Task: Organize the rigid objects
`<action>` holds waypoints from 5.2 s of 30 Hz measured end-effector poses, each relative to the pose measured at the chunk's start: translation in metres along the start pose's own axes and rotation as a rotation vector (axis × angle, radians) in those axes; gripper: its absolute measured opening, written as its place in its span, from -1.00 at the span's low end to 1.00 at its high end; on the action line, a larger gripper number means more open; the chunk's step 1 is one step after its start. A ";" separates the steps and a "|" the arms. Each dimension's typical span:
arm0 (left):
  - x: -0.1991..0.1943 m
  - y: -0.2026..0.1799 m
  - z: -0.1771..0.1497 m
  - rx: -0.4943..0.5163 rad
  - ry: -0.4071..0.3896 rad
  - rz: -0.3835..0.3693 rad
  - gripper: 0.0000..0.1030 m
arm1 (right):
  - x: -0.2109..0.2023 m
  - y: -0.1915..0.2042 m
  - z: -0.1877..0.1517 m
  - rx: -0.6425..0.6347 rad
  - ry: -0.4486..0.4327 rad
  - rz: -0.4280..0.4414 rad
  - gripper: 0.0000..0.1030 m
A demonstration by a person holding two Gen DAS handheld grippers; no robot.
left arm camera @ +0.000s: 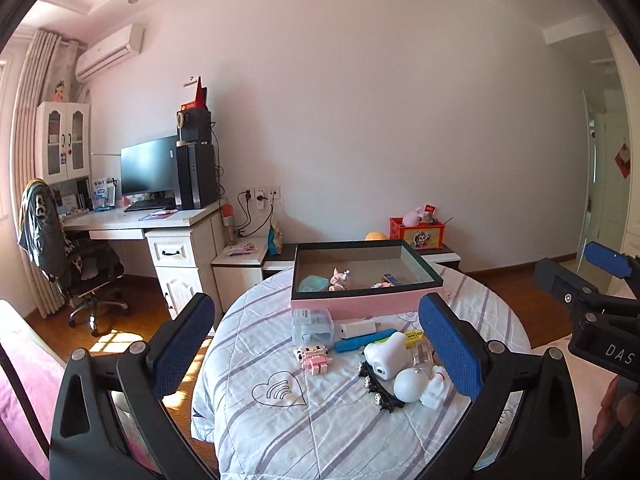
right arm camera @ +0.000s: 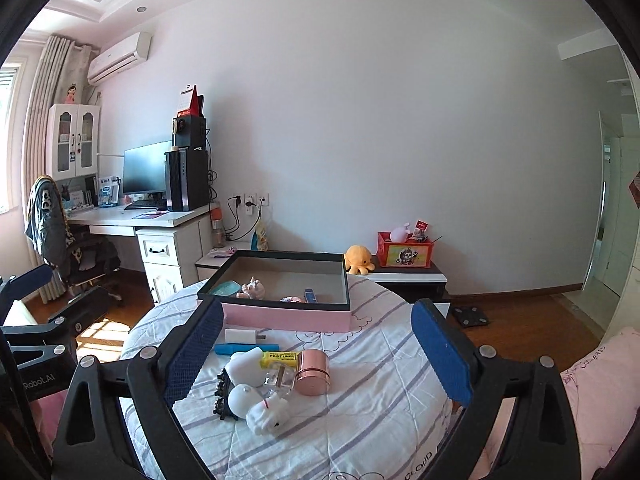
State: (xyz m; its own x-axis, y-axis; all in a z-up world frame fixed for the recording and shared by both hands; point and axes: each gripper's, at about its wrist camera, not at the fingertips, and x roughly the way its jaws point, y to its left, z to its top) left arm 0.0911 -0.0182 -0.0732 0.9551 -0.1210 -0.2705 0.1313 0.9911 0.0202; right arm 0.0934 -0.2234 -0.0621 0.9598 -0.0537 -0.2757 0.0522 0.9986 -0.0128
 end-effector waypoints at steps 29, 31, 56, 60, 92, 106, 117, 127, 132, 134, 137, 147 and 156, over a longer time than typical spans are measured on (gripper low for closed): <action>0.066 0.004 -0.053 -0.050 0.238 -0.058 1.00 | 0.083 -0.016 -0.086 0.043 0.304 -0.002 0.87; 0.075 -0.008 -0.060 -0.049 0.262 -0.117 1.00 | 0.090 -0.025 -0.090 0.048 0.317 -0.032 0.87; 0.167 -0.104 -0.109 0.103 0.476 -0.323 0.40 | 0.161 -0.095 -0.126 0.170 0.458 -0.035 0.87; 0.158 -0.090 -0.100 0.076 0.457 -0.340 0.40 | 0.170 -0.085 -0.120 0.175 0.460 0.012 0.87; 0.182 0.008 -0.067 -0.031 0.367 -0.184 0.40 | 0.233 -0.037 -0.096 0.102 0.515 0.208 0.21; 0.219 -0.012 -0.015 0.030 0.304 -0.238 0.40 | 0.229 -0.027 -0.045 0.020 0.398 0.253 0.08; 0.328 -0.033 0.036 0.093 0.381 -0.270 0.40 | 0.298 -0.023 0.019 -0.063 0.348 0.239 0.08; 0.426 -0.027 0.035 0.134 0.506 -0.181 0.40 | 0.409 0.002 0.008 -0.074 0.521 0.293 0.08; 0.448 -0.018 0.022 0.122 0.573 -0.132 0.41 | 0.432 0.014 -0.006 -0.076 0.574 0.310 0.08; 0.447 -0.016 0.022 0.111 0.575 -0.116 0.44 | 0.434 0.017 -0.007 -0.073 0.567 0.309 0.09; 0.443 -0.014 0.023 0.114 0.568 -0.091 0.55 | 0.431 0.016 -0.008 -0.053 0.562 0.312 0.11; 0.333 -0.003 0.066 0.048 0.336 -0.127 0.94 | 0.340 -0.007 0.031 0.039 0.379 0.254 0.64; 0.169 -0.004 0.063 0.023 0.081 0.023 1.00 | 0.176 -0.008 0.046 0.024 0.136 0.175 1.00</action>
State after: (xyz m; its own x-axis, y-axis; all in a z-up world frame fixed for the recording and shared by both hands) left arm 0.2690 -0.0460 -0.0585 0.9335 -0.0929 -0.3463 0.1168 0.9920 0.0487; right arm 0.2746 -0.2410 -0.0664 0.9089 0.1226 -0.3985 -0.1038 0.9922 0.0686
